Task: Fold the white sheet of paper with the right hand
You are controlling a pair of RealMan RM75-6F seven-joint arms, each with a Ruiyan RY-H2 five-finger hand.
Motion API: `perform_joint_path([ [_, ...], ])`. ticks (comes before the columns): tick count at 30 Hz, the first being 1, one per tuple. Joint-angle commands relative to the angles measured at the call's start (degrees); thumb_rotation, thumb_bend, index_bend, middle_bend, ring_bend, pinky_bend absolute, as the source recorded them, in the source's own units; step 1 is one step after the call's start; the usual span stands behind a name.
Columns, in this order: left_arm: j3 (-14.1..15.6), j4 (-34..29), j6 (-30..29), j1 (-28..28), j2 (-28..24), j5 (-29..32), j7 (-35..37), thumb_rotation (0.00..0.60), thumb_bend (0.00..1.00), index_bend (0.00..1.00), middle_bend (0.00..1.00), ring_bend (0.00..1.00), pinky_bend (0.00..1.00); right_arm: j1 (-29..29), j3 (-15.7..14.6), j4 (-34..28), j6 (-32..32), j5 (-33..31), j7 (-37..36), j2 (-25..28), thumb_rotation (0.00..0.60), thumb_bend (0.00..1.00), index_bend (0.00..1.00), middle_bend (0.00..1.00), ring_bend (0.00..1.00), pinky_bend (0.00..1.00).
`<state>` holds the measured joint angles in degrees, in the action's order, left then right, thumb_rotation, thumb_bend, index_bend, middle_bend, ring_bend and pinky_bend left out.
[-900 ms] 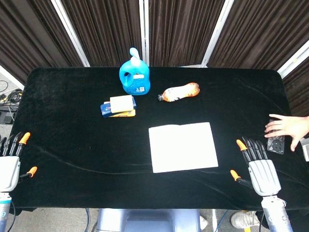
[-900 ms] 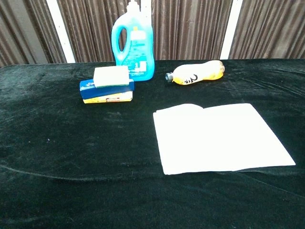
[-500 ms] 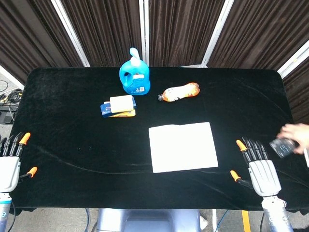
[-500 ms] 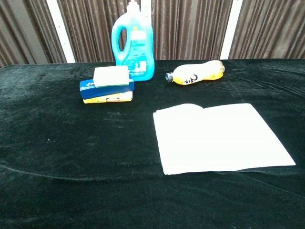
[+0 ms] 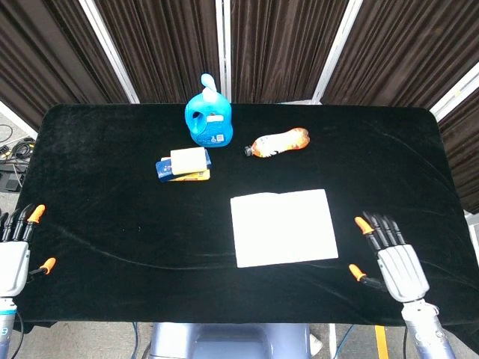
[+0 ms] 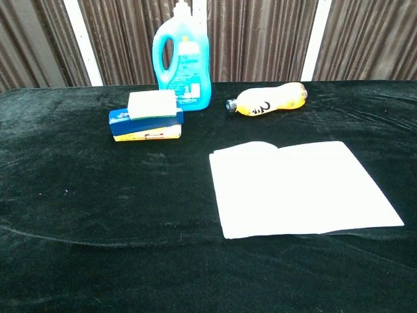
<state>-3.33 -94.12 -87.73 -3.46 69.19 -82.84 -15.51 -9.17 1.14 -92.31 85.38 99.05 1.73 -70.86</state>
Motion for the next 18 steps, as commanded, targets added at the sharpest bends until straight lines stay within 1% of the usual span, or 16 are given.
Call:
perform_joint_path([
  [1,-0.05,0.02,0.13,0.01,-0.01,0.23,-0.01,0.600,0.17,0.00,0.00,0.00,0.00,-3.17,-2.19,2.31,-3.55,3.86,-3.88,0.07,0.600,0.17,0.00,0.00,0.00,0.00],
  [5,-0.20,0.11,0.44,-0.11,0.00,0.67,-0.19,0.600,0.17,0.00,0.00,0.00,0.00,-5.45,-3.17,0.62,-7.31,5.11,-3.20,-0.82,0.600,0.17,0.00,0.00,0.00,0.00],
  [9,-0.25,0.15,0.52,-0.07,-0.10,0.95,-0.11,0.600,0.17,0.00,0.00,0.00,0.00,-7.32,-3.20,-1.07,-10.61,4.67,-2.39,-2.95,0.600,0.17,0.00,0.00,0.00,0.00],
  [18,-0.82,0.16,1.01,-0.07,-0.70,2.33,1.03,0.600,0.18,0.00,0.00,0.00,0.00,-10.10,-1.51,-1.60,-17.13,-1.09,1.72,-10.24,0.600,0.17,0.00,0.00,0.00,0.00],
])
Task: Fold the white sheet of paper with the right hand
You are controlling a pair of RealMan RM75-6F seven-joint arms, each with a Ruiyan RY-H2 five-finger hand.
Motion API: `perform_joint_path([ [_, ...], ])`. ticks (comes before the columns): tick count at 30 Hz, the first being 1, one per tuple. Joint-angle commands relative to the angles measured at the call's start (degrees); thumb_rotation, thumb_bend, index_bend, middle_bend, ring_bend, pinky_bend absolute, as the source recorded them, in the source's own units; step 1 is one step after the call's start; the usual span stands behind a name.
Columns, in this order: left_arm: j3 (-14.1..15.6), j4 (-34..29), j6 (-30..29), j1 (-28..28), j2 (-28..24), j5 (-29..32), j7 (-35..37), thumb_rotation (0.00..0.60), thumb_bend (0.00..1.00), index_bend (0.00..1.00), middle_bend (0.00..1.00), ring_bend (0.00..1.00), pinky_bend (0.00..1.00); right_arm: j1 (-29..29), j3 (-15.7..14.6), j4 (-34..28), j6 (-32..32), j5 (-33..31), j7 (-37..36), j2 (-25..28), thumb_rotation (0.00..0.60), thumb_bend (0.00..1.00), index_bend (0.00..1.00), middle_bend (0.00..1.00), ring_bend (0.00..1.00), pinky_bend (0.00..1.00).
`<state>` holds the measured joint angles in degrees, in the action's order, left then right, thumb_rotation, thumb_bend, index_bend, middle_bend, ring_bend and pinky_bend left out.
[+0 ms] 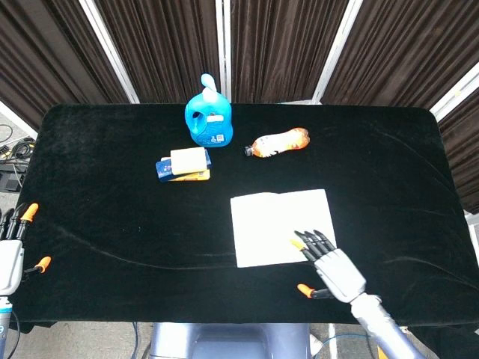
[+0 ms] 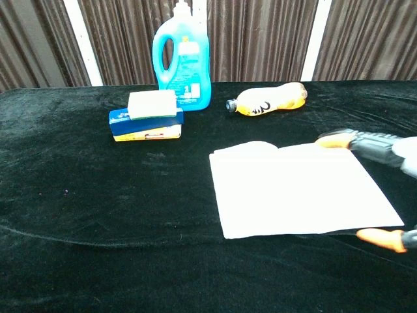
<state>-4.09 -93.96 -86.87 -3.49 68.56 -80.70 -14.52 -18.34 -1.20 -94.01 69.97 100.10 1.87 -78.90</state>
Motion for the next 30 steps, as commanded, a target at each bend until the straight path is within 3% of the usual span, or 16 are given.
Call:
perform_joint_path([
  [1,-0.13,0.00,0.27,-0.05,-0.10,0.41,0.10,0.600,0.18,0.00,0.00,0.00,0.00,-1.21,1.37,0.48,-2.41,-3.39,2.38,-3.33,0.600,0.17,0.00,0.00,0.00,0.00],
  [10,-0.72,-0.10,0.93,-0.16,-0.47,2.13,0.38,0.600,0.18,0.00,0.00,0.00,0.00,-2.70,4.24,4.25,-4.53,-9.72,5.99,-10.74,0.600,0.17,0.00,0.00,0.00,0.00],
  [30,-1.31,-0.34,2.33,-0.60,-0.53,5.06,-0.96,0.600,0.19,0.00,0.00,0.00,0.00,-4.36,5.67,12.40,-5.46,-15.51,6.27,-20.23,0.600,0.17,0.00,0.00,0.00,0.00],
])
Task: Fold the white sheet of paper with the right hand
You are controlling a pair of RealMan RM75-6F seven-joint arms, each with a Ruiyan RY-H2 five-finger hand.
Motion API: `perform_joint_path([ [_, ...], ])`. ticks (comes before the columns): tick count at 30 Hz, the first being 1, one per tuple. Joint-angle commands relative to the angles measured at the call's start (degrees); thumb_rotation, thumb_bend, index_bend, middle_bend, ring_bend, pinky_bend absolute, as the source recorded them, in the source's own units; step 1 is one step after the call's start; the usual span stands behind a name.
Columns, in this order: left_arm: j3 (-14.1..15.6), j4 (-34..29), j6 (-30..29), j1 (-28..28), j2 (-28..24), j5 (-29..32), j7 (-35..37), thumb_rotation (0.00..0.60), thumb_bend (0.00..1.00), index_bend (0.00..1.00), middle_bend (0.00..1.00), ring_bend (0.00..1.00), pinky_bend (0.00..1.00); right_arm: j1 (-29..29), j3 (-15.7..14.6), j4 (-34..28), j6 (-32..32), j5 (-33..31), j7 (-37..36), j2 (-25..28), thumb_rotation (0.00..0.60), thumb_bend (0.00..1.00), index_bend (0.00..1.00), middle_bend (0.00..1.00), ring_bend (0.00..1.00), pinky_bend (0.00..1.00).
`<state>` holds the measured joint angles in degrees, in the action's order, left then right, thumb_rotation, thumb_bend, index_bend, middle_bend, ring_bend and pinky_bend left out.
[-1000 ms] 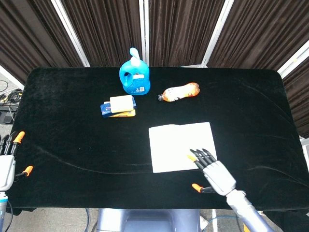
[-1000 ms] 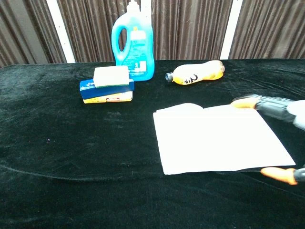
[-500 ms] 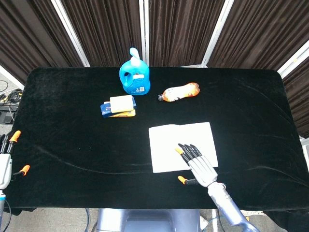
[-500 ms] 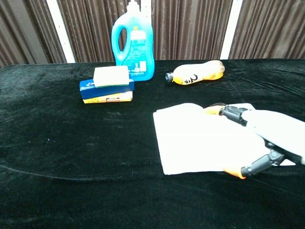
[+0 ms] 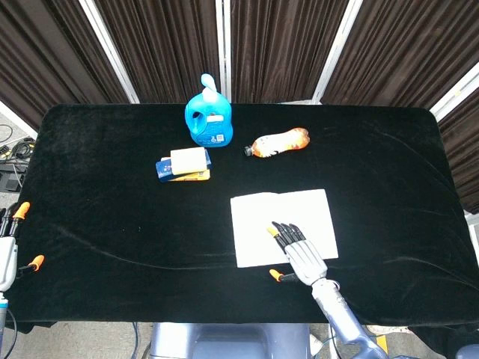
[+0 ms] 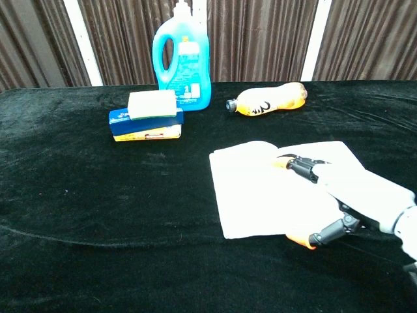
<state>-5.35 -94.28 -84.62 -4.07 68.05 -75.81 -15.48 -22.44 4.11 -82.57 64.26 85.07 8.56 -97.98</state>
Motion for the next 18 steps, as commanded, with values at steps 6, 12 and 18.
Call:
perform_joint_path([
  [6,-0.12,-0.06,0.57,-0.13,-0.19,0.92,0.05,0.600,0.19,0.00,0.00,0.00,0.00,-1.20,0.35,2.72,-1.76,-2.50,0.35,-3.34,0.600,0.18,0.00,0.00,0.00,0.00],
  [12,-0.43,-0.05,0.65,-0.18,-0.37,1.56,0.47,0.600,0.19,0.00,0.00,0.00,0.00,-1.96,1.12,5.58,-2.29,-4.19,0.67,-6.25,0.600,0.18,0.00,0.00,0.00,0.00],
  [18,-0.47,-0.04,1.01,-0.27,-0.49,2.05,0.63,0.600,0.19,0.00,0.00,0.00,0.00,-2.48,1.41,7.76,-2.81,-5.34,1.02,-8.06,0.600,0.18,0.00,0.00,0.00,0.00],
])
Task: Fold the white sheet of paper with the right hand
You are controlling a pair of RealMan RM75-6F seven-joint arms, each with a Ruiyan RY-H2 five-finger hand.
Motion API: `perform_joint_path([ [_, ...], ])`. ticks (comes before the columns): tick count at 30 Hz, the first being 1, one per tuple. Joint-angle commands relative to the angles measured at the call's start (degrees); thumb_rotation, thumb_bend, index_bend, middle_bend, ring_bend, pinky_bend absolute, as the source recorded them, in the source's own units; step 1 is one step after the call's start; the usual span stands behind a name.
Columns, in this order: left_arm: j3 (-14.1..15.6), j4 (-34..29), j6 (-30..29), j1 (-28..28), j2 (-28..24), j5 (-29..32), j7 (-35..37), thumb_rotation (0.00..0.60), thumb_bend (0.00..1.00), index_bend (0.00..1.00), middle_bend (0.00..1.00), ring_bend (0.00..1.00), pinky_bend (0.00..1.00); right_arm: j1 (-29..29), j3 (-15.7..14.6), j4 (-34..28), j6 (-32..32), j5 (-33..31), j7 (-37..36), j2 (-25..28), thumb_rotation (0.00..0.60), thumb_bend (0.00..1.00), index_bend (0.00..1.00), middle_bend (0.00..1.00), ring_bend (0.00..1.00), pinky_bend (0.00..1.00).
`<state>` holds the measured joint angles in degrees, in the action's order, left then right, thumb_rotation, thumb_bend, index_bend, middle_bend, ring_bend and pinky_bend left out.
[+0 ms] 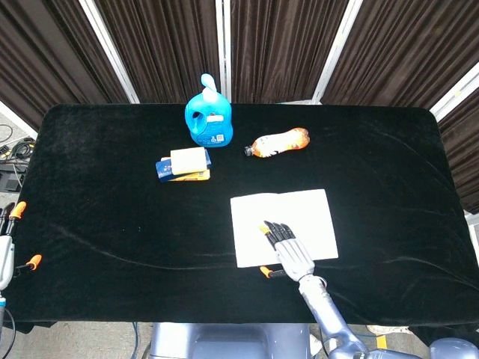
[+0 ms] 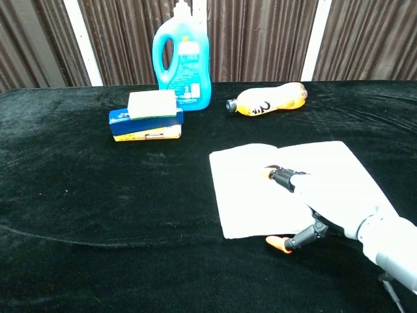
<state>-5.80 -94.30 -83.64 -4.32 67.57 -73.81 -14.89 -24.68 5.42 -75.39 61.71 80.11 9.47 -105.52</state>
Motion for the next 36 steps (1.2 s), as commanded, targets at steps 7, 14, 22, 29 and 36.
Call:
perform_joint_path([
  [7,-0.02,-0.03,0.10,-0.05,-0.04,0.25,0.25,0.600,0.19,0.00,0.00,0.00,0.00,-0.59,0.34,2.87,0.20,-0.57,-0.54,-2.37,0.600,0.18,0.00,0.00,0.00,0.00],
  [14,0.04,-0.10,-0.09,0.00,-0.04,0.18,0.45,0.600,0.19,0.00,0.00,0.00,0.00,0.16,1.04,5.84,5.64,1.89,-4.47,-5.14,0.600,0.27,0.00,0.00,0.00,0.00],
  [22,0.24,-0.35,-0.34,0.06,-0.04,-0.12,0.40,0.600,0.19,0.00,0.00,0.00,0.00,1.78,3.19,5.58,12.05,2.47,-7.26,-6.49,0.600,0.35,0.00,0.00,0.00,0.00],
  [29,0.31,-0.43,-0.67,0.05,0.14,-0.43,0.16,0.600,0.19,0.00,0.00,0.00,0.00,3.42,5.24,3.60,15.84,1.30,-7.44,-5.57,0.600,0.38,0.00,0.00,0.00,0.00],
  [36,0.67,-0.98,-1.87,0.32,0.29,-1.76,-0.44,0.600,0.19,0.00,0.00,0.00,0.00,6.86,5.23,0.69,21.27,1.43,-6.14,-1.98,0.600,0.33,0.00,0.00,0.00,0.00],
])
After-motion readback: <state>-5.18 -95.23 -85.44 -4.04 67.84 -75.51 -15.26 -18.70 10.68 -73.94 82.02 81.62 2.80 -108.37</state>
